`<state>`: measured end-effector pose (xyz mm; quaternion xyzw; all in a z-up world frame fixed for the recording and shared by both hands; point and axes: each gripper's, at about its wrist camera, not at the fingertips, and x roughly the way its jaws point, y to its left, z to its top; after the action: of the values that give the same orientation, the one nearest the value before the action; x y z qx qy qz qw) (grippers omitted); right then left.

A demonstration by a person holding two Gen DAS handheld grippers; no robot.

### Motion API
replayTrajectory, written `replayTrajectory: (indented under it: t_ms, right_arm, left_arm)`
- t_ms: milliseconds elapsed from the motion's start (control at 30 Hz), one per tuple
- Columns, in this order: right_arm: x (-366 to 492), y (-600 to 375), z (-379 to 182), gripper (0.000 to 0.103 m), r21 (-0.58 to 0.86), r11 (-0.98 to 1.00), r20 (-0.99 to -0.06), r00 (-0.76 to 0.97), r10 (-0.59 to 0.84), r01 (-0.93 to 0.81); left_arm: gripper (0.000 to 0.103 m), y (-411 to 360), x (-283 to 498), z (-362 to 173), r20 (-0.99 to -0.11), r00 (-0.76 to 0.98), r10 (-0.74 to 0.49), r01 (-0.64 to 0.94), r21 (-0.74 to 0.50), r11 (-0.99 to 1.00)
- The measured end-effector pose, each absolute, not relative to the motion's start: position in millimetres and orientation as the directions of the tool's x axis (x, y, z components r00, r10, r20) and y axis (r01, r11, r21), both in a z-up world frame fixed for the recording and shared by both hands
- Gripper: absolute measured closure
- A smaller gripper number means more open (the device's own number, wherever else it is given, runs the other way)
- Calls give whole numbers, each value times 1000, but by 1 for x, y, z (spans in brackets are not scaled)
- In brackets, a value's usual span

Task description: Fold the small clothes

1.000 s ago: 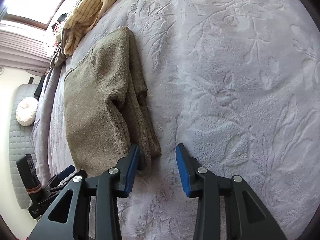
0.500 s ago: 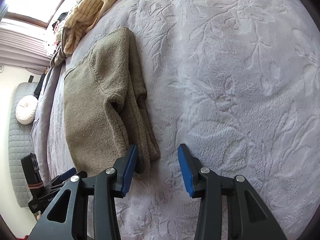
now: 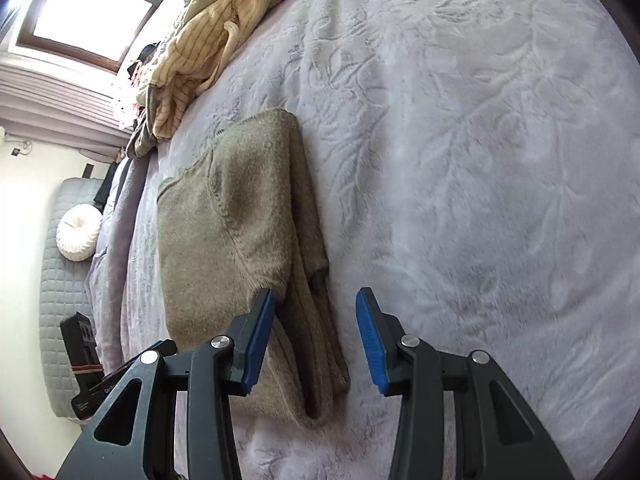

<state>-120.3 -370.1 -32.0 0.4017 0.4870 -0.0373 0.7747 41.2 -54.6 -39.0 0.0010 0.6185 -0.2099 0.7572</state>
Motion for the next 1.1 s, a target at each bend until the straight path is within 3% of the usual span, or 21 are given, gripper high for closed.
replayTrajectory:
  t_ms: [200, 233, 267, 433, 600, 733, 833, 867, 967, 1100]
  right_arm:
    - [-75, -377, -47, 60, 642, 653, -745, 528, 408, 401]
    - [-69, -378, -52, 70, 647, 644, -745, 517, 421, 408]
    - [-64, -380, -55, 95, 654, 635, -742, 512, 432, 411]
    - [-50, -371, -28, 95, 661, 692, -706, 556, 440, 291]
    - [-51, -386, -58, 95, 603, 699, -776, 489, 400, 385]
    - [-68, -403, -61, 95, 636, 629, -756, 525, 391, 448]
    - [-79, -410, -62, 93, 681, 579, -724, 531, 440, 448]
    - [-82, -412, -62, 87, 693, 566, -714, 534, 453, 447]
    - [-89, -415, -58, 49, 731, 534, -675, 564, 476, 425]
    - [-85, -411, -56, 48, 771, 512, -630, 577, 521, 379]
  left_arm:
    - [0, -54, 56, -38, -927, 153, -342, 302, -286, 909]
    - [0, -54, 57, -37, -926, 154, -344, 303, -287, 909]
    - [0, -58, 54, -35, -926, 156, -345, 304, -287, 908]
    - [0, -74, 54, -38, -920, 168, -354, 313, -291, 904]
    - [0, -81, 55, -45, -919, 145, -368, 297, -314, 902]
    - [0, -80, 52, -45, -920, 152, -361, 301, -305, 903]
    - [0, -78, 52, -46, -918, 140, -370, 292, -319, 902]
    - [0, -79, 52, -46, -918, 139, -371, 290, -321, 902]
    - [0, -73, 48, -44, -917, 143, -372, 292, -320, 901]
    - [0, -77, 50, -46, -909, 114, -402, 311, -352, 883]
